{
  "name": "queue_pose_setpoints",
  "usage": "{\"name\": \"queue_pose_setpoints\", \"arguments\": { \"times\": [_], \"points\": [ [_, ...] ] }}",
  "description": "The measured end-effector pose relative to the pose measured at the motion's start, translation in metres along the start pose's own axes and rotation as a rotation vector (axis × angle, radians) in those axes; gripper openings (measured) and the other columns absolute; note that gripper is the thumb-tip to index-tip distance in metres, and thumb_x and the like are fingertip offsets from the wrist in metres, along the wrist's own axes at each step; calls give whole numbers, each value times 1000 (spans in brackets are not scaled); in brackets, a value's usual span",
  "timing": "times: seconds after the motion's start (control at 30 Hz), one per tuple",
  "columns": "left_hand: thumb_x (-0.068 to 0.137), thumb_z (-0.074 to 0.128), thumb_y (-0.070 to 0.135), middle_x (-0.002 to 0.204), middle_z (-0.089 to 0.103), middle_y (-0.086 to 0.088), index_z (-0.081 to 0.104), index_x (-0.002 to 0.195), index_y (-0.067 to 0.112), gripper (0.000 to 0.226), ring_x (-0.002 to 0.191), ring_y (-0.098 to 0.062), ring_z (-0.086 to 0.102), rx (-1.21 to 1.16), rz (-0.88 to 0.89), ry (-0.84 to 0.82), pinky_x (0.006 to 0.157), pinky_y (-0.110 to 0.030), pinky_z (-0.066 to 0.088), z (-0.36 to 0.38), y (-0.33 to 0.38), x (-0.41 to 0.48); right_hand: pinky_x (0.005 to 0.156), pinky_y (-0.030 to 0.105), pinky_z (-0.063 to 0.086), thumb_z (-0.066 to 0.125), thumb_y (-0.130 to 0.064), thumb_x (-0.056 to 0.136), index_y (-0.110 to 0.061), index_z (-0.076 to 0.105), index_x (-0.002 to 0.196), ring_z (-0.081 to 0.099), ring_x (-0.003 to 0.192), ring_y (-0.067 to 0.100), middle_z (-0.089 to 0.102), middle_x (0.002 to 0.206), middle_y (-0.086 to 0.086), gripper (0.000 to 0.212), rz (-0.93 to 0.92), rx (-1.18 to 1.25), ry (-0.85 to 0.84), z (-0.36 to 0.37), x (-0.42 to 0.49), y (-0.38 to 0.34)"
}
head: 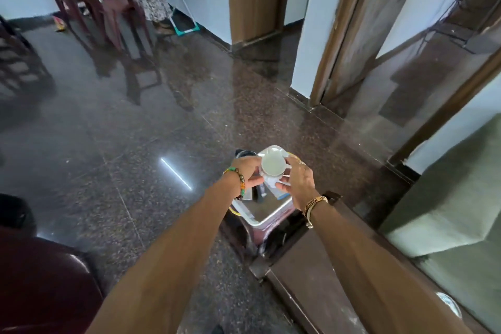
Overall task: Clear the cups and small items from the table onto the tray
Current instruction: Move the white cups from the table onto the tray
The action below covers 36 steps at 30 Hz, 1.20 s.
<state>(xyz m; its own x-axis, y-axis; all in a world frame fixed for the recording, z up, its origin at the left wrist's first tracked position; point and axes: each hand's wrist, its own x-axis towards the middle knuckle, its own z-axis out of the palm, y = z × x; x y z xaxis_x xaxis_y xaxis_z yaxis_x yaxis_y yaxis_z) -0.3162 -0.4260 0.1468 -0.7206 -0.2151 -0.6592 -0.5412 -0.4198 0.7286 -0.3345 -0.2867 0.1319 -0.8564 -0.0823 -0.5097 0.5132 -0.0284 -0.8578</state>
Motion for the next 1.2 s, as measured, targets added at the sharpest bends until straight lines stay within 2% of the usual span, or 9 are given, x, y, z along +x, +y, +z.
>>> {"name": "queue_pose_setpoints", "arguments": {
  "times": [0.17, 0.4, 0.53, 0.63, 0.83, 0.9, 0.97, 1.07, 1.2],
  "points": [
    [89, 63, 8, 95, 64, -12, 64, 91, 10, 3, 82, -18, 62, -5, 38, -39, 84, -37, 53, -31, 39, 2, 69, 33, 56, 44, -40, 105, -13, 66, 121, 69, 87, 23, 70, 108, 13, 38, -43, 32, 5, 44, -7, -23],
    [89, 63, 7, 107, 66, -18, 65, 114, 3, 25, 91, -25, 64, -41, 17, -29, 61, -33, 56, -48, 48, 34, 85, 41, 59, 44, -44, 105, -10, 67, 119, 70, 99, 29, 71, 109, 15, 43, -19, -11, 42, 64, 23, -25],
    [89, 62, 6, 103, 67, -15, 68, 97, 8, 10, 93, -23, 63, -13, 13, -15, 55, -30, 56, -47, 55, 59, 84, 40, 59, 46, -43, 105, -9, 68, 119, 69, 105, 33, 70, 114, 17, 43, 5, 14, 34, 70, 47, -29],
    [88, 61, 2, 96, 68, -13, 69, 84, 12, 13, 92, -23, 64, 49, 41, -52, 73, -35, 58, -37, 70, 81, 74, 36, 58, 48, -43, 104, -13, 71, 103, 70, 95, 29, 70, 112, 17, 38, -42, 43, 33, 68, 67, -39],
    [85, 65, 6, 83, 72, -10, 71, 82, 13, 9, 78, -21, 68, 38, 38, -85, 59, -29, 58, -5, 87, 113, 69, 34, 60, 48, -48, 102, -9, 71, 115, 71, 96, 27, 72, 115, 15, 46, -49, 46, 86, 51, 101, -63],
    [85, 63, 5, 88, 71, -13, 70, 81, 12, 11, 86, -24, 67, 50, 42, -103, 71, -34, 59, 3, 84, 122, 75, 39, 59, 47, -49, 102, -9, 70, 115, 70, 101, 30, 72, 115, 16, 48, -47, 34, 105, 44, 107, -62],
    [86, 62, 6, 97, 68, -13, 70, 85, 12, 10, 94, -26, 64, 110, 21, -143, 81, -36, 57, 18, 86, 140, 78, 40, 59, 47, -50, 102, -9, 70, 115, 70, 104, 32, 72, 115, 17, 49, -27, 48, 155, 36, 122, -61],
    [88, 62, 9, 110, 66, -13, 70, 91, 13, 10, 106, -27, 62, 158, -31, -152, 72, -34, 55, 35, 80, 166, 67, 31, 57, 48, -50, 102, -7, 72, 111, 71, 95, 25, 73, 111, 16, 50, 8, 68, 217, 25, 138, -55],
    [96, 52, 21, 138, 54, -12, 55, 132, 11, 37, 107, -23, 56, 279, -87, -242, 90, -39, 51, 59, 73, 197, 84, 39, 60, 50, -53, 100, -8, 72, 113, 67, 111, 31, 70, 117, 17, 51, 20, 79, 326, 11, 158, -47]
  ]
}}
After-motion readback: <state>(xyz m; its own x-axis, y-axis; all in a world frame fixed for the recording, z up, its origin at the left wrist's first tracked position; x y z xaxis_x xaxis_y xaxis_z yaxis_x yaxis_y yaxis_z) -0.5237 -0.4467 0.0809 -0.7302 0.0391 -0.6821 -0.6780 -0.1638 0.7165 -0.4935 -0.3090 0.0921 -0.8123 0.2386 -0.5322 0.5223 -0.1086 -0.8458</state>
